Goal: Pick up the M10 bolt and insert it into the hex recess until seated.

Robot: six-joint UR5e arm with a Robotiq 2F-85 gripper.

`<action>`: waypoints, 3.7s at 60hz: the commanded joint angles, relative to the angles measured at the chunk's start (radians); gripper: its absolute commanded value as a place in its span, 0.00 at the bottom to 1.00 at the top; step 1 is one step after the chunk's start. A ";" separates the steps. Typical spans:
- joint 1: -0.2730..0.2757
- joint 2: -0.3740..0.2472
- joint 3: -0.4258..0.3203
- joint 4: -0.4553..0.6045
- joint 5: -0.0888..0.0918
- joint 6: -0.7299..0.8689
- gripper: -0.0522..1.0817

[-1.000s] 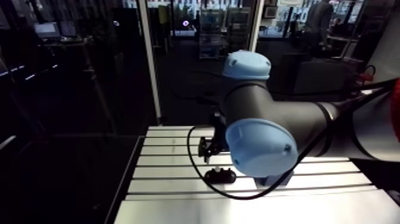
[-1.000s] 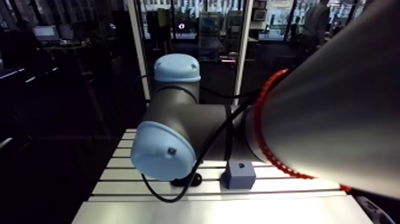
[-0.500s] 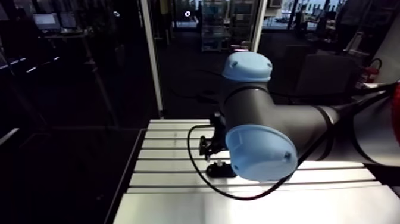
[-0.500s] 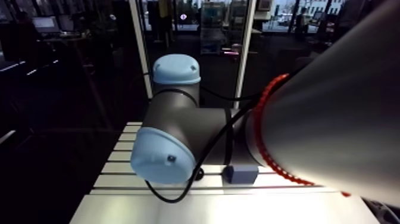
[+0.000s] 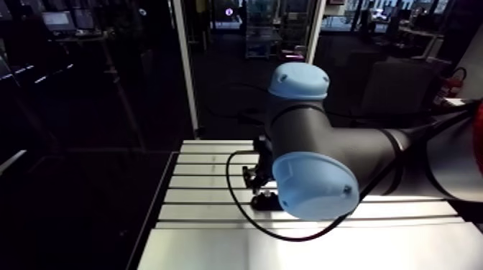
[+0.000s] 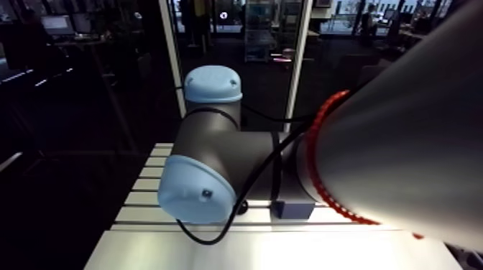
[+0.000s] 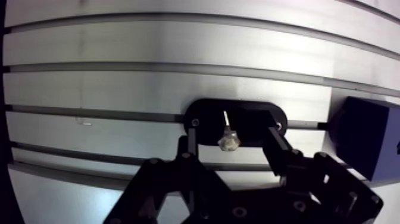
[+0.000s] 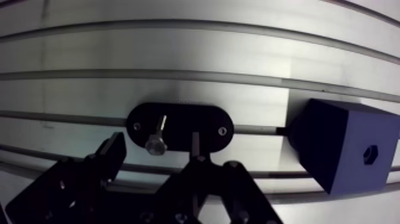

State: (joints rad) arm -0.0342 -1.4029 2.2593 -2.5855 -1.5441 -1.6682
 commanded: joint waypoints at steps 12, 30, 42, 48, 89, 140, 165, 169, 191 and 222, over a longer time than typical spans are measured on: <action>0.000 0.002 0.003 0.000 -0.001 0.000 0.42; 0.000 0.002 0.004 0.000 -0.001 0.000 0.48; 0.000 0.002 0.004 0.000 0.000 0.000 0.52; 0.000 0.002 0.006 0.000 0.000 0.000 0.54; 0.000 0.003 0.004 0.000 0.002 0.000 0.64; -0.001 -0.007 -0.006 0.009 0.002 0.000 0.71; -0.001 -0.053 -0.050 0.058 0.003 0.000 0.72; -0.001 -0.063 -0.068 0.096 0.003 0.000 0.73; -0.038 -0.081 -0.326 0.561 -0.003 0.001 0.82; -0.137 -0.078 -0.510 0.791 -0.057 -0.118 0.86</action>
State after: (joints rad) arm -0.1118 -1.4807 1.8138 -1.8771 -1.5880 -1.7211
